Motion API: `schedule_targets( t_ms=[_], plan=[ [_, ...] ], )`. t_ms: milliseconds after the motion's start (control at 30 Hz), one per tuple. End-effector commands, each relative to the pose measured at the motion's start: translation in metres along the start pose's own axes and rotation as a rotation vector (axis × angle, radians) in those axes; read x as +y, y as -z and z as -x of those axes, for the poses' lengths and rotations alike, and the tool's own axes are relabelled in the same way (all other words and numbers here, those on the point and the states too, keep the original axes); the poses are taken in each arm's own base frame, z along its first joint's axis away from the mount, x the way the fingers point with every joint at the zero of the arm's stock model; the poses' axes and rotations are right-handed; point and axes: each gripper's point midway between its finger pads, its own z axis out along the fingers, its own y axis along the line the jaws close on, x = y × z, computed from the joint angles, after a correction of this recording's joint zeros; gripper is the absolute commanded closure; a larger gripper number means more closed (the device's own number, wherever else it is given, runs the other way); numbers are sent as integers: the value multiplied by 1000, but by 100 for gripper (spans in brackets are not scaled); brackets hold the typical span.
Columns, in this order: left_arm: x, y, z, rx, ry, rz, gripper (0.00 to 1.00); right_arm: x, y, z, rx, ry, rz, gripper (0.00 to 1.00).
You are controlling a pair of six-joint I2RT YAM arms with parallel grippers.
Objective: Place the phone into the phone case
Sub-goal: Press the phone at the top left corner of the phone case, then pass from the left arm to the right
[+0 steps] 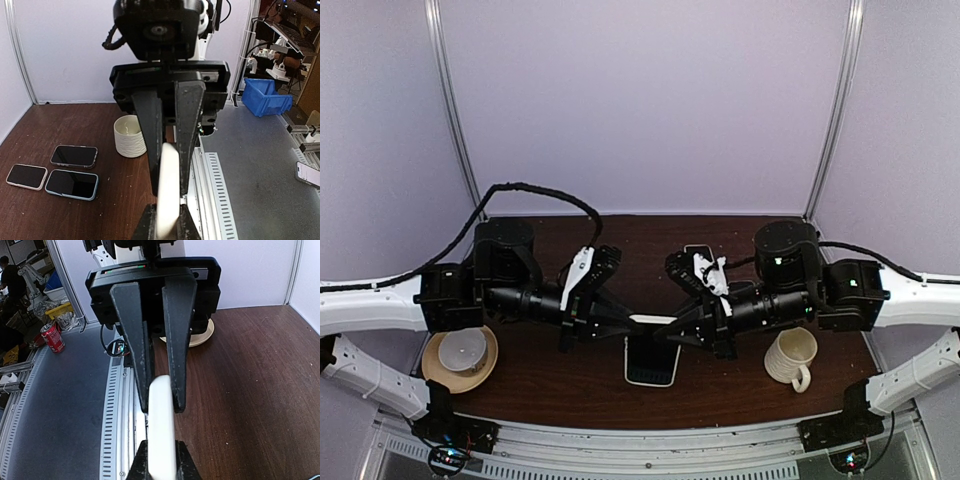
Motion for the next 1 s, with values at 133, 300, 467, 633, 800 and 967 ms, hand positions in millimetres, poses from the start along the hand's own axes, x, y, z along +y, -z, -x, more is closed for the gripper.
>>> schedule_targets(
  t_ms=[133,300,467,633,800,967],
  plan=[
    [6,10,27,-107,-59,66,100,2,14,32,-116,6,-12,91],
    [18,21,44,-186,-15,154,100,-6,11,12,-103,-44,-51,45],
    [15,30,58,-251,9,154,100,-12,8,-9,-120,-98,-69,28],
    [7,34,70,-296,35,105,100,-14,2,-14,-148,-123,-59,25],
    [2,38,77,-326,55,76,100,-8,-4,-11,-163,-132,-14,48],
    [-3,42,82,-346,66,57,100,-1,-5,-5,-179,-129,30,78]
  ],
)
